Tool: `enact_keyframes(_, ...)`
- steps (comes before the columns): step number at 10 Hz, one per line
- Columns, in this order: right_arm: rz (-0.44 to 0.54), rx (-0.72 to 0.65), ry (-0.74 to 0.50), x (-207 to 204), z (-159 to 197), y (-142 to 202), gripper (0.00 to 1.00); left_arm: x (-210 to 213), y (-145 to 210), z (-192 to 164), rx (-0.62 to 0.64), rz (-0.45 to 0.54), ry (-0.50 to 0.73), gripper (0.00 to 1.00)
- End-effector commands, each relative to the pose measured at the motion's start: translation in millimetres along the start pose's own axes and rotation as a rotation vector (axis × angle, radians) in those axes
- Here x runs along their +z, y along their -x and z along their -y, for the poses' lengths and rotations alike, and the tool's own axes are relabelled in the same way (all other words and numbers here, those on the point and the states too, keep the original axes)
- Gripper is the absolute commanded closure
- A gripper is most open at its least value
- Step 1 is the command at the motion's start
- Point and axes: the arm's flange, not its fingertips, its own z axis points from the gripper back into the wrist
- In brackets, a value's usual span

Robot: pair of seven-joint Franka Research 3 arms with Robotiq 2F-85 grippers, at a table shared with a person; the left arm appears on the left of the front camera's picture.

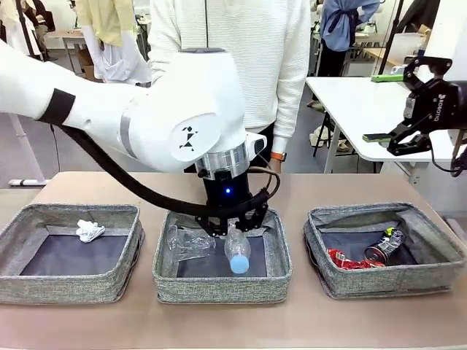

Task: Sort the waste into the appropriate baskets.
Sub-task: Place the picked waste into the Fabric basket indicated by the person.

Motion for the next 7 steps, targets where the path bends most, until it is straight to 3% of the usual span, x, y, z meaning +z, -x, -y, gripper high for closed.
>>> enact_keyframes(1, 0.006, -0.014, -0.024, -2, -4, 1, 0.0, 19, -12, 8, 0.041, 0.054, -0.031, 0.78)
enact_keyframes(3, 0.006, -0.014, -0.024, -2, -4, 1, 0.0, 18, -18, 8, 0.042, 0.047, -0.016, 0.78)
enact_keyframes(4, 0.006, -0.014, -0.024, -2, -4, 1, 0.0, 16, -20, 9, 0.033, 0.061, -0.04, 0.21)
enact_keyframes(5, 0.006, -0.014, -0.024, -2, -4, 1, 0.0, 18, -21, 12, 0.025, 0.063, -0.044, 0.2)
enact_keyframes(6, 0.006, -0.014, -0.024, -2, -4, 1, 0.0, 20, -22, 13, 0.027, 0.069, -0.046, 0.0)
enact_keyframes(7, 0.006, -0.014, -0.024, -2, -4, 1, 0.0, 23, -23, 14, 0.032, 0.073, -0.037, 0.16)
